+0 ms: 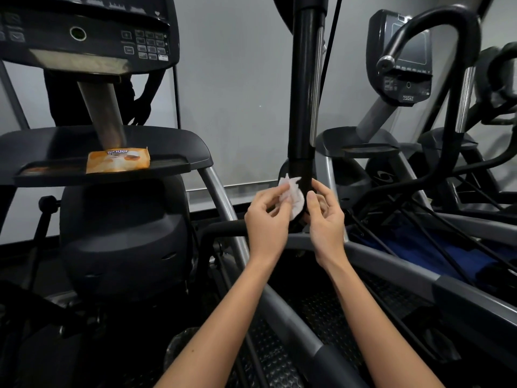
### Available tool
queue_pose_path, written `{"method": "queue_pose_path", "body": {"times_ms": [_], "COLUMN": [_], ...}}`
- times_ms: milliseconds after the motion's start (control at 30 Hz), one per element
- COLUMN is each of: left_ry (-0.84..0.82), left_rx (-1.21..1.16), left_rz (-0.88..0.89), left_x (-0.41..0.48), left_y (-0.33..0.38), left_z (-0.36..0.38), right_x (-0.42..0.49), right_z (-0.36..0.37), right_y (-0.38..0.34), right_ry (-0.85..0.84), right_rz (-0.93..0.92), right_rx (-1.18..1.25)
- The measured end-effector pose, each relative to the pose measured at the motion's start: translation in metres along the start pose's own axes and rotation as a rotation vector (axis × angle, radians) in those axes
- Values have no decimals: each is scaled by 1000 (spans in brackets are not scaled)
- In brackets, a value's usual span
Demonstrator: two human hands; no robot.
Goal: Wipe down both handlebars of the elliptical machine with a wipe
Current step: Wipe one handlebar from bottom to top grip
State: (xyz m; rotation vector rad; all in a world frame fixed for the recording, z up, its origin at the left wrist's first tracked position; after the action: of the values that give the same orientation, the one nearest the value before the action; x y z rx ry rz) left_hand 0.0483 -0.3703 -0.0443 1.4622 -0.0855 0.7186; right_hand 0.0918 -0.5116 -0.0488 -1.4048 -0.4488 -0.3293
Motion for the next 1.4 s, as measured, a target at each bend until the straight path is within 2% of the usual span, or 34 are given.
{"method": "queue_pose_path", "body": {"times_ms": [100,200,333,500,667,733,867,1000,1200,1400], "left_ry": [-25,-38,-50,-27,-55,-68,-69,-40,-126,-138], "left_rx": [141,306,114,-10,53,-10,-159,-102,14,-145], "left_rz": [0,-79,-151,-42,-231,-251,-154,-82,-242,-55], "left_x": [-4,-3,4,0,-2,0,6,-3,0,4], "left_y": [-16,-36,-28,-3,-48,-46,-8,-2,-38,14], "left_z": [-10,-24,-12,-3,-17,-13,4,4,-7,12], "right_x": [0,1,1,2,1,1,0,1,2,2], "right_z": [0,-1,1,1,1,0,0,0,1,0], "right_y": [0,1,3,5,6,6,4,5,9,9], "right_ry": [3,-4,8,21,21,28,39,30,34,42], "right_rz": [-9,-1,-11,-8,-11,-10,-11,-1,-1,6], "right_rx": [6,6,22,38,53,54,60,56,62,68]}}
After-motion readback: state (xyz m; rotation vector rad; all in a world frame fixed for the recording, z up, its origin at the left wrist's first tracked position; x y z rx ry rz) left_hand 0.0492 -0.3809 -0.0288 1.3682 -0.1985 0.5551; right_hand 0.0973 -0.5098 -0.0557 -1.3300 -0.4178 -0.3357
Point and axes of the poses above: each hand's wrist, its own x-axis towards the middle knuckle, its own z-axis out of the palm, y = z × x, the point moved 10 cm from there along x, towards the middle knuckle, and after that the axes turned 6 degrees about -y, right-handed, at the moved point
